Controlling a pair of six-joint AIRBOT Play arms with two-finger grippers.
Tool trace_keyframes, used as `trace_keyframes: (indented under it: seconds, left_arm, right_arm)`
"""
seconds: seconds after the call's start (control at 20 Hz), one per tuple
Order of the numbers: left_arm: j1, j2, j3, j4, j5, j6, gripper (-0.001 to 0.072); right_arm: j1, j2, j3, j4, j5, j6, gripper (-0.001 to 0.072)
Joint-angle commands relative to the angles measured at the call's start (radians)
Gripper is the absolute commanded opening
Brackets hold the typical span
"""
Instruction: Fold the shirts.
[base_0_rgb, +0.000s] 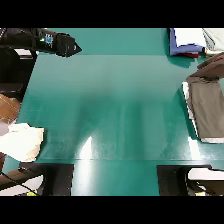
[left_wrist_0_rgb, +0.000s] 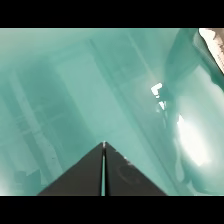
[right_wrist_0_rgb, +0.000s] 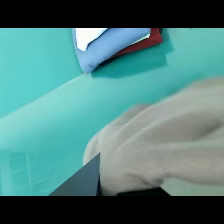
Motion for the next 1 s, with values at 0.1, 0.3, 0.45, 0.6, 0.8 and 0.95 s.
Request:
trace_keyframes:
  seconds: [0.1, 0.3, 0.45, 0.6, 0.8, 0.95]
  left_arm:
    - [0.000, 0.000, 0.000, 0.003, -0.006, 0.001, 0.0023]
    - [0.000, 0.000, 0.000, 0.003, -0.011, 0.002, 0.0023]
    - [0.000, 0.000, 0.000, 0.003, -0.013, 0.002, 0.0023]
    - [0.000, 0.000, 0.000, 0.002, -0.022, 0.002, 0.0023]
    - [0.000, 0.000, 0.000, 0.002, -0.026, 0.002, 0.0023]
    - [0.000, 0.001, 0.000, 0.002, -0.025, 0.002, 0.0023]
  right_arm:
    - [-0.063, 0.152, -0.179, -0.006, 0.101, -0.026, 0.0020]
    - [-0.164, 0.305, -0.438, -0.033, 0.185, -0.055, 0.0021]
    - [-0.217, 0.420, -0.657, -0.199, 0.203, -0.059, 0.0022]
    - [-0.230, 0.510, -0.857, -0.342, 0.155, -0.061, 0.0263]
    - [-0.218, 0.562, -0.928, -0.362, 0.105, -0.061, 0.0684]
    - [-0.115, 0.585, -0.848, -0.254, 0.076, -0.061, 0.0683]
